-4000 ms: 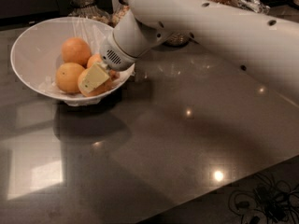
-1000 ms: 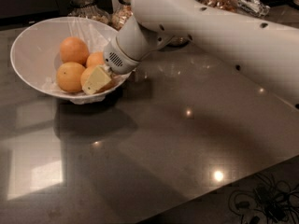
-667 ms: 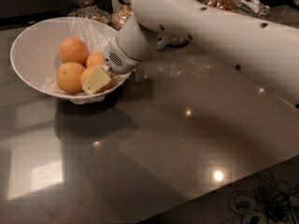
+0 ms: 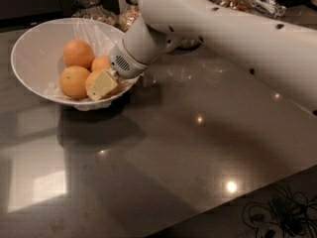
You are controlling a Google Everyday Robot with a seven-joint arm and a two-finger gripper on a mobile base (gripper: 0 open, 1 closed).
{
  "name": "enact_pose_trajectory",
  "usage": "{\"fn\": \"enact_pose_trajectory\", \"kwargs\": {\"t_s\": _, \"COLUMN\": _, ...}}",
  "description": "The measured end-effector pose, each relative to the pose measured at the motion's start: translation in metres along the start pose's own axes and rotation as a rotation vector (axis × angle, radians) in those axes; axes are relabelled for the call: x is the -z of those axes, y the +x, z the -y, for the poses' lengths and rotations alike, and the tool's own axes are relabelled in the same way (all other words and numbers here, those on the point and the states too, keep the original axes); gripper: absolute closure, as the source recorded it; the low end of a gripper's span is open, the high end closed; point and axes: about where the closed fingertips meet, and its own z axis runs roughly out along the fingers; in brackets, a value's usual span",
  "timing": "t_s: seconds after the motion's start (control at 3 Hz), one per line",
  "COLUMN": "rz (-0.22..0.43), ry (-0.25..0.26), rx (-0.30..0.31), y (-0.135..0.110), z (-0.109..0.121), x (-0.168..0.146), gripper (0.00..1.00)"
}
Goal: Pick orange from white bowl
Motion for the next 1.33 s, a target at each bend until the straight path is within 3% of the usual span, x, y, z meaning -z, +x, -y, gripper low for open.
{"fn": "enact_pose_trajectory", "kwargs": {"t_s": 0.33, "rz": 0.02, "ry": -0.005, "rx": 0.042, "y": -0.012, "z": -0.008, "x": 0.013, "gripper": 1.0}}
{"fn": "enact_pose_trajectory", "kwargs": {"t_s": 1.0, "rz": 0.086, "ry": 0.059, "rx": 0.138, "y": -0.044, "z": -0.012, "x": 0.065, "gripper": 1.0}}
{"fn": "enact_pose_trajectory", "kwargs": {"t_s": 1.33, "rz": 0.134, "ry": 0.083, "rx": 0.192, "y": -0.052, "z": 0.006, "x": 0.086, "gripper": 1.0}}
